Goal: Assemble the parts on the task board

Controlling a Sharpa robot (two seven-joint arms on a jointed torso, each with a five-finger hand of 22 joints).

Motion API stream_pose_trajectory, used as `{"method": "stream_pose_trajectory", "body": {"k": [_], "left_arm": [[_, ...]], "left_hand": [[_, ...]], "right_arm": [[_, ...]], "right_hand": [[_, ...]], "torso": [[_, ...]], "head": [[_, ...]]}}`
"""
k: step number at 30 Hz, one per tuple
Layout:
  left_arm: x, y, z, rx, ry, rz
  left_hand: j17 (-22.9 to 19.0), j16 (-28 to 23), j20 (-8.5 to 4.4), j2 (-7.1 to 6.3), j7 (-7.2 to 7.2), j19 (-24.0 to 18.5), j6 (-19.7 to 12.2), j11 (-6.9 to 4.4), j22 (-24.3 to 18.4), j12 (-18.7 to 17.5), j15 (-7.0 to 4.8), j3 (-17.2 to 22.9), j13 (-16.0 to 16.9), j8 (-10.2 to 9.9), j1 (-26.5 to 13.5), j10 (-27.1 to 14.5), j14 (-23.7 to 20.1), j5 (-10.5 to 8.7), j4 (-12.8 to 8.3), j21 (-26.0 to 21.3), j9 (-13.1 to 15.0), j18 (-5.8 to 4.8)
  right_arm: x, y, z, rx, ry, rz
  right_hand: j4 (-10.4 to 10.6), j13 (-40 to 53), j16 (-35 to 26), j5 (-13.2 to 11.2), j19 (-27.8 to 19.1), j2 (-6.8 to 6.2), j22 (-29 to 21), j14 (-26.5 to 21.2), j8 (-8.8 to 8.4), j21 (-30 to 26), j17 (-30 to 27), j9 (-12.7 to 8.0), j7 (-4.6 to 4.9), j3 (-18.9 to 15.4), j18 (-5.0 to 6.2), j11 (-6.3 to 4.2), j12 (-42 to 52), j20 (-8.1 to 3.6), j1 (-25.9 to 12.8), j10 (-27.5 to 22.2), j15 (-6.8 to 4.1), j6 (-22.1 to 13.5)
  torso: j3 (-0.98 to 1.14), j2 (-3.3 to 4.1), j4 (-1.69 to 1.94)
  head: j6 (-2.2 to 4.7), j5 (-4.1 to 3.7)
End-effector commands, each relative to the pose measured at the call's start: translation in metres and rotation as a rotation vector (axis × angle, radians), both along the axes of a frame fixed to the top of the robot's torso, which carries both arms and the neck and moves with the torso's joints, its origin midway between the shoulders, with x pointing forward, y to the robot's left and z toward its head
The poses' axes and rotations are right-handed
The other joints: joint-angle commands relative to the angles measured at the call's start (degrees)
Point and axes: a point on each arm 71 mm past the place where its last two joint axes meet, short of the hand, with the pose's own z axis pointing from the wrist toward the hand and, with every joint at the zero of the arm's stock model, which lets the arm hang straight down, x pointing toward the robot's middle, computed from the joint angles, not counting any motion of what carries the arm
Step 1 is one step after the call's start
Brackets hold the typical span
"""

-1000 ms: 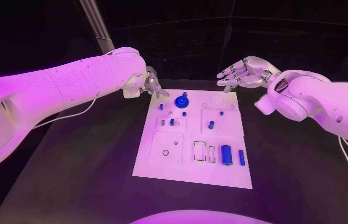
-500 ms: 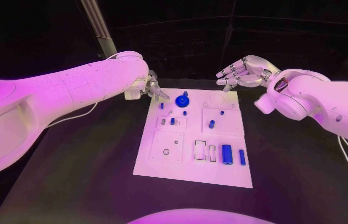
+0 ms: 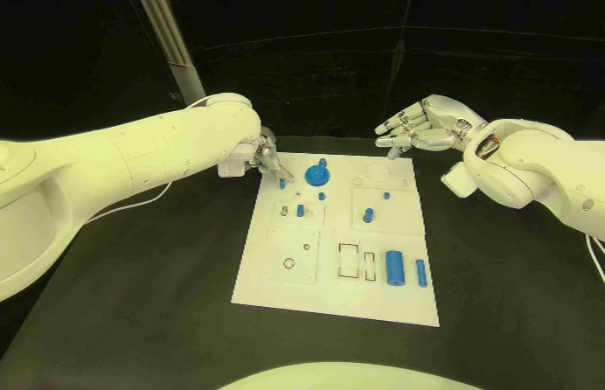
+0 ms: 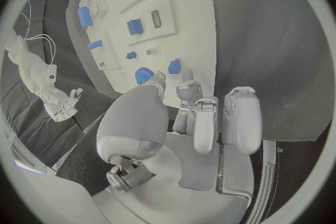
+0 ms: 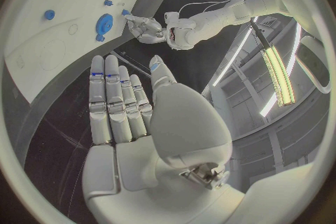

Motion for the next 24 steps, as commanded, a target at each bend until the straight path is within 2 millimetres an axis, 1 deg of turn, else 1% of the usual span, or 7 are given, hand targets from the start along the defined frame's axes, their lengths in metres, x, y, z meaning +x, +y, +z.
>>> {"method": "stream_pose_trajectory", "body": {"k": [1, 12, 15, 19, 24], "left_arm": [[-0.0009, -0.0021, -0.0012, 0.007, 0.014, -0.024], [-0.0014, -0.0037, -0.0041, 0.001, 0.012, -0.027], [-0.0009, -0.0042, -0.0038, -0.005, 0.000, -0.023], [-0.0002, -0.0038, -0.0036, -0.022, -0.008, -0.009], [-0.0002, -0.0036, -0.0039, -0.046, -0.001, 0.005]], "left_hand": [[15.09, 0.18, -0.10, 0.01, -0.04, 1.24, 0.33, 0.00, 2.10, 0.19, -0.18, -0.03, 0.05, 0.26, 0.60, 0.38, 5.96, -0.14, -0.43, 0.27, -0.11, 0.26], [15.09, 0.18, -0.14, 0.39, -0.10, 1.29, 0.51, -0.05, 2.25, 0.31, -0.22, 0.07, 0.14, 0.37, 1.35, 0.49, 5.96, -0.13, -0.62, 0.35, -0.16, 0.24], [15.09, 0.18, -0.16, 0.87, -0.14, 1.31, 0.60, -0.09, 2.32, 0.35, -0.26, 0.26, 0.15, 0.41, 1.87, 0.56, 5.96, -0.12, -0.73, 0.37, -0.21, 0.23], [15.09, 0.18, -0.21, 1.99, -0.18, 1.34, 0.64, -0.14, 2.40, 0.44, -0.31, 0.97, 0.20, 0.42, 2.98, 0.68, 5.96, -0.11, -1.01, 0.40, -0.33, 0.21], [15.09, 0.18, -0.26, 2.65, -0.20, 1.39, 0.65, -0.17, 2.55, 0.41, -0.35, 1.72, 0.12, 0.43, 4.25, 0.70, 5.96, -0.10, -1.61, 0.47, -0.44, 0.19]], "right_arm": [[-0.0002, 0.0015, 0.0013, 0.003, -0.004, 0.011], [0.0001, 0.0020, 0.0014, 0.004, -0.006, 0.011], [0.0003, 0.0020, 0.0013, 0.003, -0.005, 0.011], [0.0005, 0.0020, 0.0012, 0.003, -0.005, 0.011], [0.0006, 0.0023, 0.0011, 0.003, -0.004, 0.012]], "right_hand": [[-0.09, -0.11, -0.22, 0.21, 0.06, 0.03, -0.10, -0.31, -0.19, -0.40, -0.10, -0.07, 0.00, -0.37, 0.25, -0.08, 0.10, 0.25, -0.37, -0.49, -0.02, -0.50], [-0.13, -0.14, -0.21, 0.26, 0.08, 0.10, -0.13, -0.31, -0.17, -0.44, -0.14, -0.06, 0.00, -0.33, 0.26, -0.08, 0.13, 0.26, -0.32, -0.52, -0.02, -0.51], [-0.13, -0.14, -0.21, 0.26, 0.08, 0.10, -0.13, -0.31, -0.17, -0.44, -0.14, -0.06, 0.00, -0.33, 0.26, -0.08, 0.13, 0.26, -0.32, -0.52, -0.02, -0.51], [-0.13, -0.14, -0.21, 0.26, 0.08, 0.10, -0.13, -0.31, -0.17, -0.44, -0.14, -0.06, 0.00, -0.33, 0.26, -0.08, 0.13, 0.26, -0.32, -0.52, -0.02, -0.51], [-0.13, -0.14, -0.21, 0.26, 0.08, 0.10, -0.13, -0.31, -0.17, -0.44, -0.14, -0.06, 0.00, -0.33, 0.26, -0.08, 0.13, 0.26, -0.32, -0.52, -0.02, -0.51]], "torso": [[-0.01, -0.01, 0.01], [-0.01, -0.02, 0.00], [-0.03, 0.00, 0.02], [-0.01, 0.02, 0.02], [0.00, -0.02, 0.00]], "head": [[0.00, 0.01], [-0.06, 0.05], [-0.08, 0.04], [-0.10, 0.04], [-0.16, -0.01]]}}
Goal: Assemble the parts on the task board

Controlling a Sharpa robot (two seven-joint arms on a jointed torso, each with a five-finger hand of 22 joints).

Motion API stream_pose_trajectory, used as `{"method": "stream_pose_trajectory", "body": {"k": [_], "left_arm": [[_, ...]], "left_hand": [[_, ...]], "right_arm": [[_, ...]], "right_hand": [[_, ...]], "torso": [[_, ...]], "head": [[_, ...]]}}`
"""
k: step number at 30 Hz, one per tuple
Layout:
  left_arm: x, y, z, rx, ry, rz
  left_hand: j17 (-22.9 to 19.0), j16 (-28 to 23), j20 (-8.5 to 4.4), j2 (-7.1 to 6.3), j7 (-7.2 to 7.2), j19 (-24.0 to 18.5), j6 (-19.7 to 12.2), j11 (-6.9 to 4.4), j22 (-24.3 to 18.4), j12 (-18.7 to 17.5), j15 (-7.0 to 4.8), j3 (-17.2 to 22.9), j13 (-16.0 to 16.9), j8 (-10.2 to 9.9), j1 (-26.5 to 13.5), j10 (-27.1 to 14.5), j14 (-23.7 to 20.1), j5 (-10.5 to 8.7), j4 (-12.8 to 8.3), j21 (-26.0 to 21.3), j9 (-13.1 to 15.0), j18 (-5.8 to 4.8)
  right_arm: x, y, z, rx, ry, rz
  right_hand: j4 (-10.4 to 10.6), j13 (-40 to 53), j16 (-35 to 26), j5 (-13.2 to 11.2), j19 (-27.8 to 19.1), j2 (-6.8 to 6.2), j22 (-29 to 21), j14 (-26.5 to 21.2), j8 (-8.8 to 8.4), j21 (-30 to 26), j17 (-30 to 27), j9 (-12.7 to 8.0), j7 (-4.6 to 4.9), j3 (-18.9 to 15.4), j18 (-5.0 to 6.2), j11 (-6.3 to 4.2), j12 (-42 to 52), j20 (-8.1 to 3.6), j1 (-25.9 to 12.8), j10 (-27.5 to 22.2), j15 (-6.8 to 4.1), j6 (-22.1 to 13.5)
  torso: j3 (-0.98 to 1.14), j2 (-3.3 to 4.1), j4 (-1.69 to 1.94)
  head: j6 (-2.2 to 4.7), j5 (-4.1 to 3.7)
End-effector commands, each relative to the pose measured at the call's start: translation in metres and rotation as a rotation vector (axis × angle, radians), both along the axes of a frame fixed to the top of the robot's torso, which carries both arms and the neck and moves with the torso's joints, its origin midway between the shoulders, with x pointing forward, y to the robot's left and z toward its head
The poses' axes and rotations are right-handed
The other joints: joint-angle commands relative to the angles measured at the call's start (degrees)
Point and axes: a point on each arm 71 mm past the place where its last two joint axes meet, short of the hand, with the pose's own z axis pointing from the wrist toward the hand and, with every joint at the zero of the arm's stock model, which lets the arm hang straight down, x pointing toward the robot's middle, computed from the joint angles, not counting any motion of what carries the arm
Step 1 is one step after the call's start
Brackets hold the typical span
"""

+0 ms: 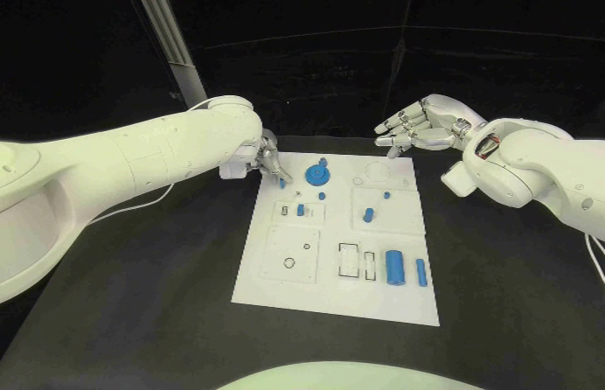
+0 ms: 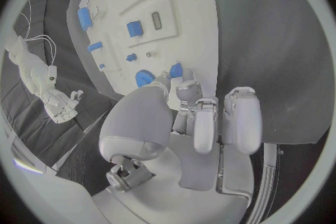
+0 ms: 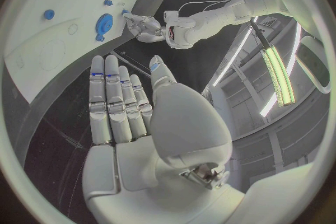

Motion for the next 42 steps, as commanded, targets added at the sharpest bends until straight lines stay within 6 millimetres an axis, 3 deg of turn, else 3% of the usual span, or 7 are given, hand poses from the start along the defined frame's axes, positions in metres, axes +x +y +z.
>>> {"method": "stream_pose_trajectory", "body": {"k": [1, 28, 33, 36, 39, 42], "left_arm": [[0.0006, -0.0018, 0.0012, -0.039, -0.004, 0.009], [0.0002, -0.0036, -0.0002, -0.048, 0.005, 0.008], [-0.0001, -0.0052, -0.0002, -0.057, 0.001, 0.000], [-0.0005, -0.0064, -0.0001, -0.072, -0.002, -0.004], [-0.0012, -0.0067, 0.0001, -0.085, -0.007, -0.006], [-0.0025, -0.0060, 0.0004, -0.096, -0.014, -0.008]], "left_hand": [[15.09, 0.18, -0.26, 0.16, 0.00, 1.39, 0.44, 0.11, 2.58, 0.11, -0.35, 0.65, -0.08, 0.22, 1.11, 0.40, 5.96, -0.11, -0.24, 0.26, -0.12, 0.17], [15.09, 0.18, -0.30, 0.18, -0.11, 1.50, 0.67, 0.03, 2.91, 0.22, -0.40, 1.34, 0.01, 0.37, 2.44, 0.55, 5.96, -0.10, -1.20, 0.45, -0.19, 0.11], [15.09, 0.18, -0.53, 1.17, -0.61, 1.48, 0.53, -0.43, 2.93, 0.01, -0.75, 4.16, -0.16, 0.35, 6.64, 0.50, 5.96, -0.01, -4.20, 0.40, -0.34, 0.13], [15.09, 0.18, -0.88, 2.19, -0.93, 1.45, 0.00, -0.78, 2.94, -0.49, -1.08, 8.84, -0.42, 0.05, 11.75, 0.27, 5.96, 0.09, -8.04, 0.35, -0.59, 0.14], [15.09, 0.18, -0.91, 1.71, -0.56, 1.42, -0.33, -0.55, 2.94, -0.88, -0.87, 12.68, -0.68, 0.08, 13.25, 0.48, 5.96, 0.04, -10.20, 0.29, -0.61, 0.13], [15.09, 0.18, -0.62, 0.11, -0.32, 1.41, -0.44, -0.40, 2.98, -1.12, -0.65, 16.80, -0.93, 0.54, 11.68, 1.03, 5.96, -0.05, -11.25, 0.23, -0.40, 0.12]], "right_arm": [[-0.0001, 0.0014, 0.0013, 0.002, -0.004, 0.011], [0.0004, 0.0018, 0.0009, 0.001, -0.001, 0.012], [0.0005, 0.0019, 0.0008, 0.001, 0.000, 0.012], [0.0007, 0.0017, 0.0008, 0.000, 0.000, 0.012], [0.0008, 0.0014, 0.0007, 0.000, 0.000, 0.012], [0.0009, 0.0011, 0.0007, 0.000, 0.000, 0.011]], "right_hand": [[-0.13, -0.09, -0.21, 0.26, 0.08, 0.10, -0.09, -0.32, -0.18, -0.18, -0.08, -0.06, 0.00, -0.33, 0.26, 0.13, 0.13, 0.26, -0.32, -0.30, -0.02, -0.51], [-0.13, -0.09, -0.21, 0.26, 0.08, 0.10, -0.09, -0.32, -0.18, -0.18, -0.08, -0.06, 0.00, -0.33, 0.26, 0.13, 0.13, 0.26, -0.32, -0.30, -0.02, -0.51], [-0.13, -0.09, -0.21, 0.26, 0.08, 0.10, -0.09, -0.32, -0.18, -0.18, -0.08, -0.06, 0.00, -0.33, 0.26, 0.13, 0.13, 0.26, -0.32, -0.30, -0.02, -0.51], [-0.13, -0.09, -0.21, 0.26, 0.08, 0.10, -0.09, -0.32, -0.18, -0.18, -0.08, -0.06, 0.00, -0.33, 0.26, 0.13, 0.13, 0.26, -0.32, -0.30, -0.02, -0.51], [-0.13, -0.09, -0.21, 0.26, 0.08, 0.10, -0.09, -0.32, -0.18, -0.18, -0.08, -0.06, 0.00, -0.33, 0.26, 0.13, 0.13, 0.26, -0.32, -0.30, -0.02, -0.51], [-0.13, -0.09, -0.21, 0.26, 0.08, 0.10, -0.09, -0.32, -0.18, -0.18, -0.08, -0.06, 0.00, -0.33, 0.26, 0.13, 0.13, 0.26, -0.32, -0.30, -0.02, -0.51]], "torso": [[0.01, 0.02, 0.01], [0.01, 0.02, -0.02], [0.01, 0.02, -0.03], [0.01, 0.02, -0.02], [-0.01, 0.02, 0.03], [-0.02, 0.00, 0.07]], "head": [[-0.08, -0.07], [0.00, -0.10], [-0.03, -0.11], [-0.04, -0.14], [-0.08, -0.20], [-0.07, -0.23]]}}
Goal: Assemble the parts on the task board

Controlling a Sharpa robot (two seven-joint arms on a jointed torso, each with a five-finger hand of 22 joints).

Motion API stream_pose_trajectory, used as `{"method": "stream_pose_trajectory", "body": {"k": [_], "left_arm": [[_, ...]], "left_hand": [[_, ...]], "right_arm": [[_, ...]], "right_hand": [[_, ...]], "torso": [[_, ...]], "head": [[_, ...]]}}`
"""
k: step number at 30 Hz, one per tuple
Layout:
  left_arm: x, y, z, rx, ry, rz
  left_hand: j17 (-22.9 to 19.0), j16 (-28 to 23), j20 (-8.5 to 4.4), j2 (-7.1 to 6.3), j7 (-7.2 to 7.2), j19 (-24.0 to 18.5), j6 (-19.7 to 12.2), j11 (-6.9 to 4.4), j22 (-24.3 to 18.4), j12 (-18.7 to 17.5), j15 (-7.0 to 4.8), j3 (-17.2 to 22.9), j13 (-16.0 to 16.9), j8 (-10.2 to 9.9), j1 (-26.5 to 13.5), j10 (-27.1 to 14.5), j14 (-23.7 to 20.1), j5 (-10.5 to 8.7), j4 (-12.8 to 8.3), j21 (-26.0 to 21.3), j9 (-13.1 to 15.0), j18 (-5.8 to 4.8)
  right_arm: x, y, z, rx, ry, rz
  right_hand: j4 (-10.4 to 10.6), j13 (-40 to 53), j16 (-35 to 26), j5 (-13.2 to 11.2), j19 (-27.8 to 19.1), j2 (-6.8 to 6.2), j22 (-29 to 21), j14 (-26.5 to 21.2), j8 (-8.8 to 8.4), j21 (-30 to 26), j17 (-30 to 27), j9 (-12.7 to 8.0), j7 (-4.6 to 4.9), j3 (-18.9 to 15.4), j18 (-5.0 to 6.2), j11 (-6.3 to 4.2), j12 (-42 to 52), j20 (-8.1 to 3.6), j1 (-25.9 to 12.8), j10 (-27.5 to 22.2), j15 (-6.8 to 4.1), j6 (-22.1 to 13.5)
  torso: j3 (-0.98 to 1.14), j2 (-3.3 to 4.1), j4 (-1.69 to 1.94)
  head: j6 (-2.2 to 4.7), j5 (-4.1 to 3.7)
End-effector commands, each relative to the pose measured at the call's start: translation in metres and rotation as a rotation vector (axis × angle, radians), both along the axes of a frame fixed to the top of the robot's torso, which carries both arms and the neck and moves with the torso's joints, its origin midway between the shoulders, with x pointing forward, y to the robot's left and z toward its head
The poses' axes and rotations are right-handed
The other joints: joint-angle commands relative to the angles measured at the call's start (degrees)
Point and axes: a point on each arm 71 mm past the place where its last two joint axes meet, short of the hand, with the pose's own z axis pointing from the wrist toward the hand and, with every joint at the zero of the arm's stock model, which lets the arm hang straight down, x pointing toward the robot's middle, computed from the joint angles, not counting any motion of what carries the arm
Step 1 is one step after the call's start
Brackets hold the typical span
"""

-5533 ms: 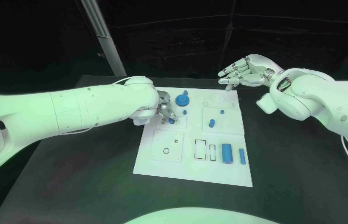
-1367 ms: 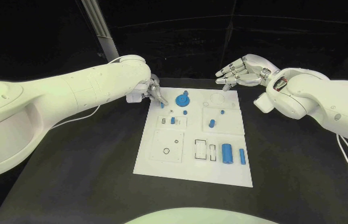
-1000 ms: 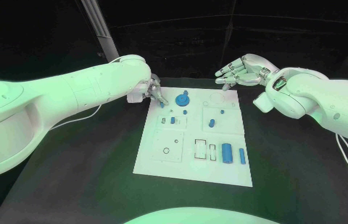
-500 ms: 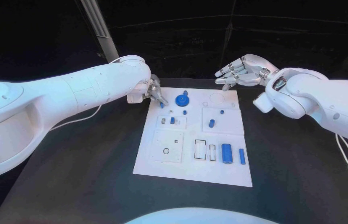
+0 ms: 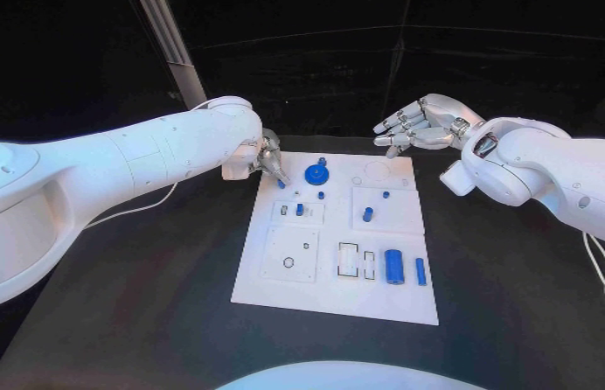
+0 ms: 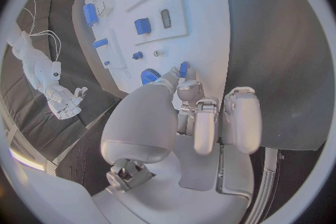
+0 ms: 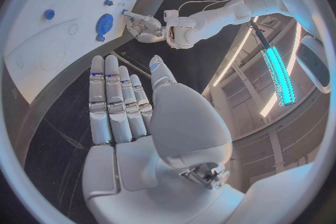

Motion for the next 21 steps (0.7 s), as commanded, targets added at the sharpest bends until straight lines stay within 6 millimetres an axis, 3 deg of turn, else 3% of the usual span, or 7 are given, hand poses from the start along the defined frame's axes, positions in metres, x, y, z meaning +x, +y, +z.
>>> {"method": "stream_pose_trajectory", "body": {"k": [1, 2, 4, 11, 21], "left_arm": [[-0.001, -0.001, 0.002, -0.041, -0.020, -0.007], [-0.002, 0.000, 0.002, -0.044, -0.023, -0.008], [-0.003, 0.001, 0.002, -0.051, -0.030, -0.007], [-0.013, 0.006, 0.005, -0.085, -0.058, 0.009], [-0.035, 0.012, 0.009, -0.136, -0.106, 0.051]], "left_hand": [[15.09, 0.18, -0.21, -0.95, 0.05, 1.39, -0.13, -0.05, 3.00, -0.22, 0.18, 6.82, -0.08, 0.75, -0.48, 0.70, 6.01, 0.31, -4.84, 0.00, 0.65, 0.13], [15.09, 0.18, -0.22, -1.82, 0.16, 1.40, -0.19, -0.15, 3.07, -0.32, 0.31, 9.65, -0.23, 1.20, -1.98, 0.99, 6.01, 0.35, -5.31, -0.02, 0.98, 0.15], [15.09, 0.18, -0.16, -2.26, -0.01, 1.41, -0.21, -0.01, 3.10, -0.21, 0.19, 10.50, -0.12, 1.39, -2.52, 1.15, 6.01, 0.14, -5.54, -0.02, 1.14, 0.13], [15.09, 0.18, -0.20, -2.78, -0.13, 1.45, -0.11, -0.09, 3.19, 0.25, 0.13, 12.23, 0.34, 1.90, -3.77, 1.65, 6.01, 0.07, -5.81, -0.01, 1.55, 0.12], [15.09, 0.18, -0.37, -3.48, -0.35, 1.57, -0.01, -0.29, 3.40, 0.97, -0.05, 14.46, 1.08, 2.77, -5.39, 2.32, 6.01, 0.07, -6.13, 0.08, 2.22, 0.09]], "right_arm": [[0.000, 0.001, 0.001, 0.002, -0.003, 0.010], [0.000, 0.000, 0.001, 0.002, -0.003, 0.010], [0.000, 0.000, 0.001, 0.001, -0.003, 0.009], [0.000, -0.001, 0.001, 0.001, -0.003, 0.007], [0.001, -0.003, 0.001, -0.001, -0.001, 0.005]], "right_hand": [[-0.13, -0.07, -0.21, 0.26, 0.08, 0.11, -0.07, -0.32, -0.18, -0.18, -0.09, -0.06, 0.00, -0.33, 0.26, 0.12, 0.13, 0.26, -0.32, -0.31, -0.02, -0.51], [-0.13, -0.07, -0.21, 0.26, 0.08, 0.11, -0.07, -0.32, -0.18, -0.18, -0.09, -0.06, 0.00, -0.33, 0.26, 0.12, 0.13, 0.26, -0.32, -0.31, -0.02, -0.51], [-0.21, -0.15, -0.19, 0.33, 0.15, 0.22, -0.16, -0.35, -0.15, -0.33, -0.18, -0.05, 0.01, -0.32, 0.27, 0.14, 0.24, 0.28, -0.28, -0.39, -0.01, -0.54], [-0.21, -0.15, -0.19, 0.33, 0.15, 0.22, -0.16, -0.35, -0.15, -0.33, -0.18, -0.05, 0.01, -0.32, 0.27, 0.14, 0.24, 0.28, -0.28, -0.39, -0.01, -0.54], [-0.21, -0.15, -0.19, 0.33, 0.15, 0.22, -0.16, -0.35, -0.15, -0.33, -0.18, -0.05, 0.01, -0.32, 0.27, 0.14, 0.24, 0.28, -0.28, -0.39, -0.01, -0.54]], "torso": [[-0.03, -0.04, 0.07], [-0.01, -0.05, 0.10], [0.00, -0.06, 0.14], [0.02, -0.11, 0.15], [0.19, -0.27, 0.47]], "head": [[-0.02, -0.02], [-0.02, -0.02], [0.00, 0.00], [0.10, 0.20], [0.11, 0.18]]}}
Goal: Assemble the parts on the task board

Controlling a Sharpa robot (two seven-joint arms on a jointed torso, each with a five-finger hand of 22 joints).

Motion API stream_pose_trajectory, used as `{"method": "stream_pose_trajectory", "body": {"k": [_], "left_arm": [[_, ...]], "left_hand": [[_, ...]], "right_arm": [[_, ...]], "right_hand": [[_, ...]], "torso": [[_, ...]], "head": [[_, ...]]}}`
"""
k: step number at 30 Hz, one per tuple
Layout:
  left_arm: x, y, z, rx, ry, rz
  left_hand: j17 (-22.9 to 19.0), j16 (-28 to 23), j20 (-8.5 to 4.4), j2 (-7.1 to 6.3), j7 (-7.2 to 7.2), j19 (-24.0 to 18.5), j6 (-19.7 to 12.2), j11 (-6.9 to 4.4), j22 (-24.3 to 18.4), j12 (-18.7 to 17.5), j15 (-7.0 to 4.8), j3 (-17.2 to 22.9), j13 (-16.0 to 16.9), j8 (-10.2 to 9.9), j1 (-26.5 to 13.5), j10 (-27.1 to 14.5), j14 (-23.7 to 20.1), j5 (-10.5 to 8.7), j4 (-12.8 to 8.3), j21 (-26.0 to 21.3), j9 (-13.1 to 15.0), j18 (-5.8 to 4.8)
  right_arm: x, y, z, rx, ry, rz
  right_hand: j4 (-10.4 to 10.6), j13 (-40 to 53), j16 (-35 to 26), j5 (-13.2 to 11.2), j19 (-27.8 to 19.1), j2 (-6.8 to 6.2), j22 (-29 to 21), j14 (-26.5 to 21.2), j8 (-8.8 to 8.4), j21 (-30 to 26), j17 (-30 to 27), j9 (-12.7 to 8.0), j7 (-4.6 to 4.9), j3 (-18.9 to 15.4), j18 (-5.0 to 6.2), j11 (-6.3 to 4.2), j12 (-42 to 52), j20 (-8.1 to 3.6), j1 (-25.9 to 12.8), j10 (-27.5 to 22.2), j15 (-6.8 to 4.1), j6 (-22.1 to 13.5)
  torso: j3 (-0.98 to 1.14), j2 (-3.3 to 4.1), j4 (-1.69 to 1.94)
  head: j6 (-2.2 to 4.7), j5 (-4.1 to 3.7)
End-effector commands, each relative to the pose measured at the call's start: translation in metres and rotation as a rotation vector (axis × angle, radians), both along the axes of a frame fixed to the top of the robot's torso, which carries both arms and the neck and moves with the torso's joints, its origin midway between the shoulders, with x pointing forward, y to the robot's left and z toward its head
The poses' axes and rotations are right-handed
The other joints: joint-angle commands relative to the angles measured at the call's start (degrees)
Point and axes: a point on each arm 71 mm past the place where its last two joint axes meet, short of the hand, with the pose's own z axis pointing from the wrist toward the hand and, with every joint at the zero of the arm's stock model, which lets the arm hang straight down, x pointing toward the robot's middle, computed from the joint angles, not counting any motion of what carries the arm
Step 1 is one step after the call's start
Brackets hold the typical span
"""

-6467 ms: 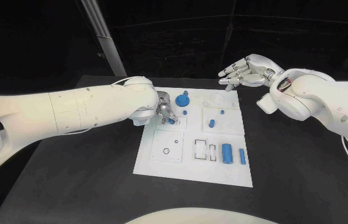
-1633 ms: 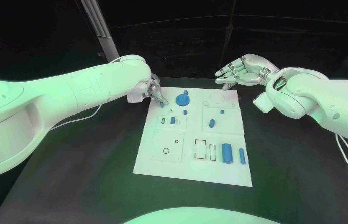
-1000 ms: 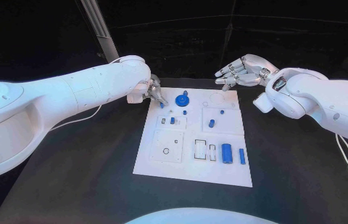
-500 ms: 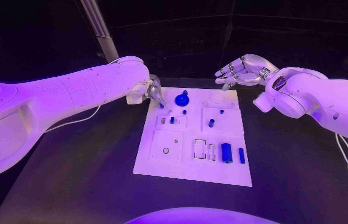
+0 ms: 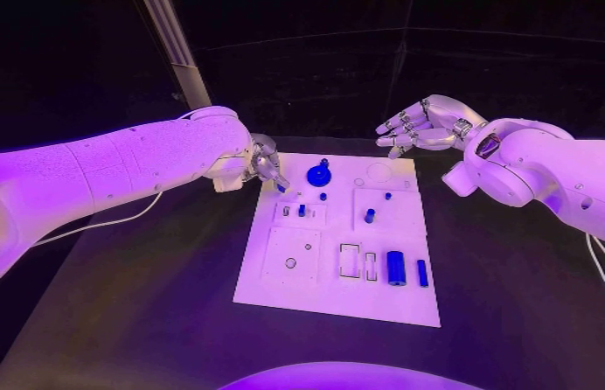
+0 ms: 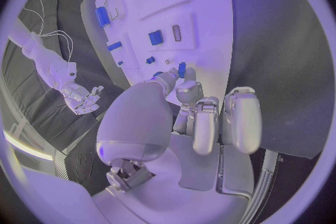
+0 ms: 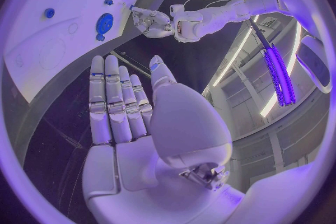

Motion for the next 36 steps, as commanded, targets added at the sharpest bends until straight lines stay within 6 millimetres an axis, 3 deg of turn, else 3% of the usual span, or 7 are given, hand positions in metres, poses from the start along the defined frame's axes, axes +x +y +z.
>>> {"method": "stream_pose_trajectory", "body": {"k": [1, 11, 20, 28, 36], "left_arm": [[-0.006, -0.001, 0.004, -0.045, -0.056, 0.057], [-0.024, -0.003, -0.001, -0.075, -0.093, 0.065], [-0.037, -0.008, -0.008, -0.028, -0.096, 0.023], [-0.044, -0.009, -0.016, 0.014, -0.074, -0.008], [-0.046, -0.008, -0.024, 0.037, -0.065, -0.014]], "left_hand": [[15.09, 0.18, -0.38, -0.12, -0.45, 1.58, 0.04, -0.25, 3.42, 0.27, -0.08, 6.12, 0.07, 0.31, -0.71, 0.49, 6.03, -0.09, -5.43, 0.09, 0.95, 0.09], [15.09, 0.18, -0.46, -0.55, -0.54, 1.64, -0.12, -0.34, 3.54, 0.44, -0.16, 7.33, 0.23, 0.80, -1.30, 0.63, 6.03, -0.08, -5.67, 0.14, 1.32, 0.07], [15.09, 0.18, -0.49, -0.78, -0.56, 1.67, -0.18, -0.36, 3.60, 0.48, -0.19, 7.88, 0.26, 1.06, -1.70, 0.69, 6.03, -0.10, -5.69, 0.17, 1.51, 0.06], [15.09, 0.18, -0.50, -0.86, -0.57, 1.65, -0.18, -0.37, 3.55, 0.44, -0.20, 8.07, 0.19, 1.17, -1.91, 0.67, 6.03, -0.10, -5.65, 0.12, 1.59, 0.07], [15.09, 0.18, -0.50, -0.92, -0.59, 1.67, -0.20, -0.38, 3.59, 0.38, -0.20, 8.26, 0.13, 1.27, -2.10, 0.64, 6.03, -0.10, -5.62, 0.15, 1.66, 0.06]], "right_arm": [[0.000, 0.000, 0.001, 0.001, -0.002, 0.010], [0.001, 0.000, 0.001, 0.001, -0.002, 0.010], [0.001, 0.000, 0.001, 0.001, -0.001, 0.012], [0.001, 0.000, 0.001, 0.001, -0.001, 0.013], [0.001, 0.001, 0.001, 0.001, -0.001, 0.015]], "right_hand": [[-0.05, -0.07, -0.19, 0.33, 0.15, 0.22, -0.06, -0.35, -0.15, -0.33, -0.06, -0.05, 0.01, -0.16, 0.28, 0.13, 0.24, 0.28, -0.28, -0.39, -0.01, -0.54], [-0.05, -0.07, -0.19, 0.33, 0.15, 0.22, -0.06, -0.35, -0.15, -0.33, -0.06, -0.05, 0.01, -0.16, 0.28, 0.13, 0.24, 0.28, -0.28, -0.39, -0.01, -0.54], [-0.05, -0.07, -0.19, 0.33, 0.15, 0.22, -0.06, -0.35, -0.15, -0.33, -0.06, -0.05, 0.01, -0.16, 0.28, 0.13, 0.24, 0.28, -0.28, -0.39, -0.01, -0.54], [-0.07, -0.12, -0.19, 0.35, 0.19, 0.26, -0.12, -0.37, -0.15, -0.43, -0.12, -0.04, 0.02, -0.20, 0.28, 0.15, 0.30, 0.30, -0.32, -0.44, 0.00, -0.57], [-0.07, -0.12, -0.19, 0.35, 0.19, 0.26, -0.12, -0.37, -0.15, -0.43, -0.12, -0.04, 0.02, -0.20, 0.28, 0.15, 0.30, 0.30, -0.32, -0.44, 0.00, -0.57]], "torso": [[0.06, -0.05, 0.13], [-0.01, -0.08, 0.19], [0.04, -0.01, 0.01], [0.01, 0.00, 0.12], [0.03, 0.00, 0.01]], "head": [[-0.01, 0.01], [-0.26, 0.30], [-0.46, 0.43], [-0.64, 0.48], [-0.72, 0.57]]}}
